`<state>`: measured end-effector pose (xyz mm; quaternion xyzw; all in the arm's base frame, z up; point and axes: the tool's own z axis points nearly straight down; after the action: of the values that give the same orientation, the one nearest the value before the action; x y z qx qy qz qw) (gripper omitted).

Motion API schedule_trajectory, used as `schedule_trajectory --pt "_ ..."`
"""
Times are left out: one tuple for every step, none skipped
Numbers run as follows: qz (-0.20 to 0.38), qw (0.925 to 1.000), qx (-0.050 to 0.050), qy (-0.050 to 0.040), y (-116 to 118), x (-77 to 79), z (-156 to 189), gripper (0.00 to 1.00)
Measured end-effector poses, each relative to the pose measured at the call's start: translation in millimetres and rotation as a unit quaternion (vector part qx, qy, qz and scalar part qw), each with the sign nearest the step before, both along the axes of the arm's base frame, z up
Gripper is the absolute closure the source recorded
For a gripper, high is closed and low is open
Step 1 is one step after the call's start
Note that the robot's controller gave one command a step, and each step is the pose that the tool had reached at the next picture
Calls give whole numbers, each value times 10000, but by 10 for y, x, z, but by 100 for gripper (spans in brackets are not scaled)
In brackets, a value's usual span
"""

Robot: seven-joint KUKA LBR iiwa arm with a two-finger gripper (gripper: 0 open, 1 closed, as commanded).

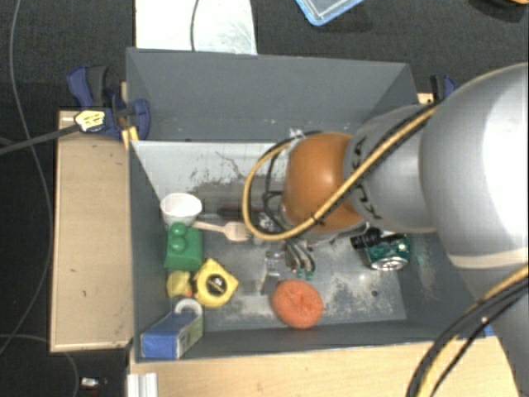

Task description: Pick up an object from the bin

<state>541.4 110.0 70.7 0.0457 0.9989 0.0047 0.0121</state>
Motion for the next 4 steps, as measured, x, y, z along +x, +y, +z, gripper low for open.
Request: schedule_trajectory --pt "-15 10000 4 -9 172 -163 311 0" --pt "-65 10000 9 -9 167 -134 238 0" --pt "-135 9999 11 2 212 -232 220 0" --pt "513 9987 -9 -4 -93 -90 50 0"
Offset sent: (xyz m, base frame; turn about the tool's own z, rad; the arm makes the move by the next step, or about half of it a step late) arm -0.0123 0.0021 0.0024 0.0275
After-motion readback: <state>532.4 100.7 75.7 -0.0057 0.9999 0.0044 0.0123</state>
